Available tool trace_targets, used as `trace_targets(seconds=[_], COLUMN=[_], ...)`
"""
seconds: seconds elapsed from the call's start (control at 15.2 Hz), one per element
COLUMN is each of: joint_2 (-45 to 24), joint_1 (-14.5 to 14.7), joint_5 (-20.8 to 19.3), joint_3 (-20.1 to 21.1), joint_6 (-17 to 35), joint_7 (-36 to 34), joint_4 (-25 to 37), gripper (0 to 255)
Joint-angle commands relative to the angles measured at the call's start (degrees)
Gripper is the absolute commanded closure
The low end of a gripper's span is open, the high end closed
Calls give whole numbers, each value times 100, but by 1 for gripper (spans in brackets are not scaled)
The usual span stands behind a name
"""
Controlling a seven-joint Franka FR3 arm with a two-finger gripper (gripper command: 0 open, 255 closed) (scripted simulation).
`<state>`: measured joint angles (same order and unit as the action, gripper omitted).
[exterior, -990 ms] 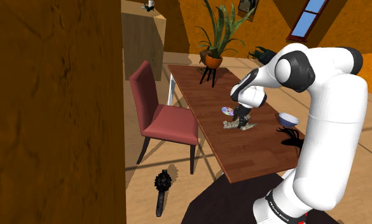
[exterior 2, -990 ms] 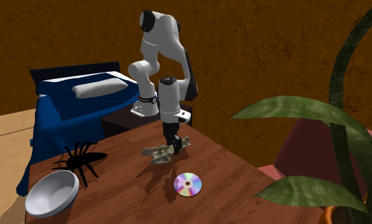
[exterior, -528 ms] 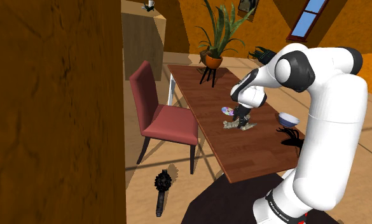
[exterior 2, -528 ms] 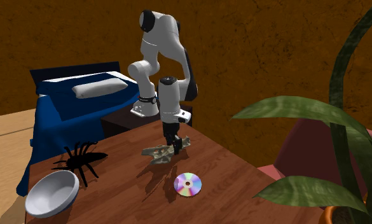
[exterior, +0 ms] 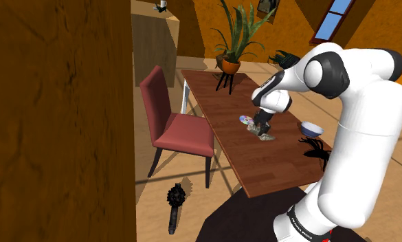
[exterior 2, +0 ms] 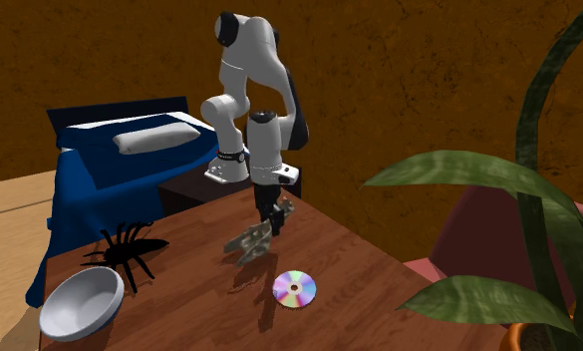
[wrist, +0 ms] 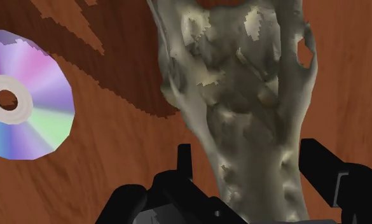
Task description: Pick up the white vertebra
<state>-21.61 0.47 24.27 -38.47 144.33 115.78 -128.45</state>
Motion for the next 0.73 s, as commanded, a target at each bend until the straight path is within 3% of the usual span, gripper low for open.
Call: trace_targets(seconds=[0.0,0.66], joint_2=[139,709], joint_1=[93,403], joint_5=[-160,-812], joint_3=[-112,-504], joint_6=[-113,-569], joint_7=[-119,-569], joint_4=[3,40], gripper=[255,255])
